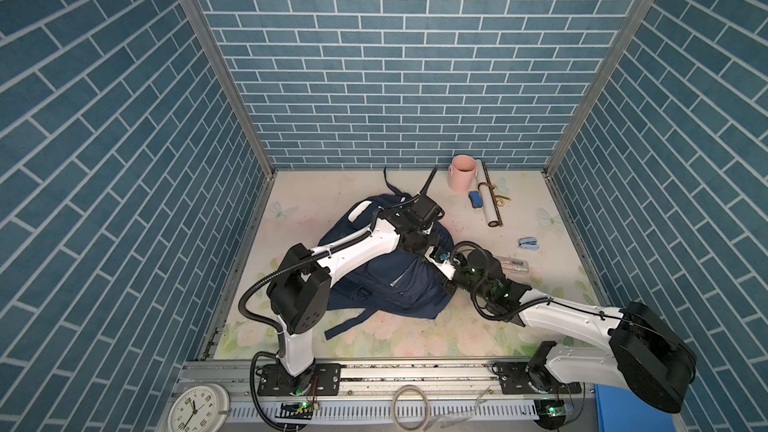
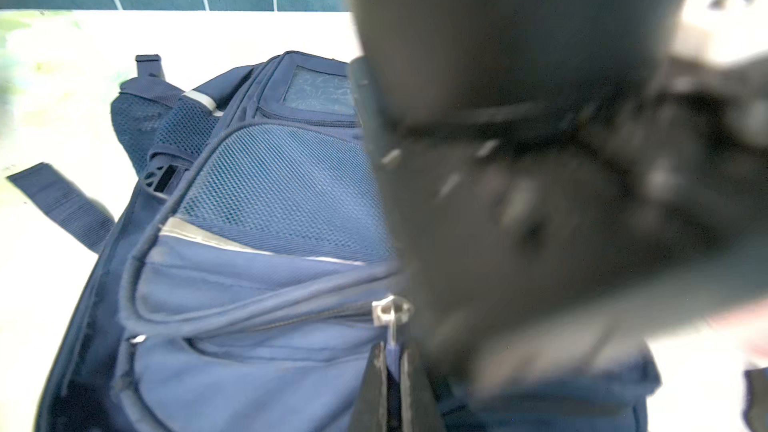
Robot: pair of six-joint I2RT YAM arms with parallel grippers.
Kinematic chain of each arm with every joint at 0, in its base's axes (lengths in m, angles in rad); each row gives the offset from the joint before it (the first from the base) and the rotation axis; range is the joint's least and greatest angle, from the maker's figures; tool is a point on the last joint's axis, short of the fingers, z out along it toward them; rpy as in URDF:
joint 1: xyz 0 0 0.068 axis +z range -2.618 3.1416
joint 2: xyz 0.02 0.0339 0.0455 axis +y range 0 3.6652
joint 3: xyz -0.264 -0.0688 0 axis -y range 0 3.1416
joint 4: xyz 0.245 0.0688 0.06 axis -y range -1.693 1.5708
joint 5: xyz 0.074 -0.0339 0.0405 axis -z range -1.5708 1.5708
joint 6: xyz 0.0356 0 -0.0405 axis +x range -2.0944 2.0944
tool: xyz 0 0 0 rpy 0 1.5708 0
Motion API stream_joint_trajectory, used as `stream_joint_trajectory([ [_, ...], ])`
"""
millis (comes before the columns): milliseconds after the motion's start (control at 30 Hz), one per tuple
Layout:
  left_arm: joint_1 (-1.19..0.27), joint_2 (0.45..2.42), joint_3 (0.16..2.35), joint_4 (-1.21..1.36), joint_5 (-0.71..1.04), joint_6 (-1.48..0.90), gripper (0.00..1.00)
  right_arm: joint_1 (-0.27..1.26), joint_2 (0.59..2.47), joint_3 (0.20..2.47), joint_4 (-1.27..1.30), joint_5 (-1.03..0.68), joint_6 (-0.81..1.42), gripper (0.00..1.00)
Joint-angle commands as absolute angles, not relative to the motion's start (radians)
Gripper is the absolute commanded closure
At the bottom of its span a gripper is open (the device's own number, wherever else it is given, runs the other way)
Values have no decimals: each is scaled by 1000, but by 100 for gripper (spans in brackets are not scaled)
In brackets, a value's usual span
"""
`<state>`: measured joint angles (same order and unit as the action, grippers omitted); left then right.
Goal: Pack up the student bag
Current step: 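Raise the left arm over the backpack toward its far top while right holds, then release the zipper pull and swing the right gripper toward the clear case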
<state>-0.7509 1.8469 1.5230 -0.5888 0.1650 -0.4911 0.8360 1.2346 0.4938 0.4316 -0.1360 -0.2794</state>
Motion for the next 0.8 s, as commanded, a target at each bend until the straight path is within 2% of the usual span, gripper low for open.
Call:
stream_joint_trajectory([
  [0, -654, 1804, 1532, -430, 208, -644, 100, 837, 1190, 517, 354, -190, -379, 100],
  [100, -601, 1813, 1531, -327, 294, -763, 100, 838, 1170, 532, 269, -216, -444, 100],
  [233, -555, 1826, 1525, -233, 313, -867, 100, 821, 1128, 555, 193, -191, -487, 100],
  [400, -494, 1794, 1410, -4, 324, -1078, 100, 823, 1127, 519, 278, -249, -413, 100],
  [600, -485, 1776, 1360, 143, 300, -1210, 100, 914, 1200, 492, 397, -76, -306, 100],
  [767, -486, 1784, 1368, 212, 268, -1284, 100, 972, 1272, 518, 432, -79, -330, 100],
])
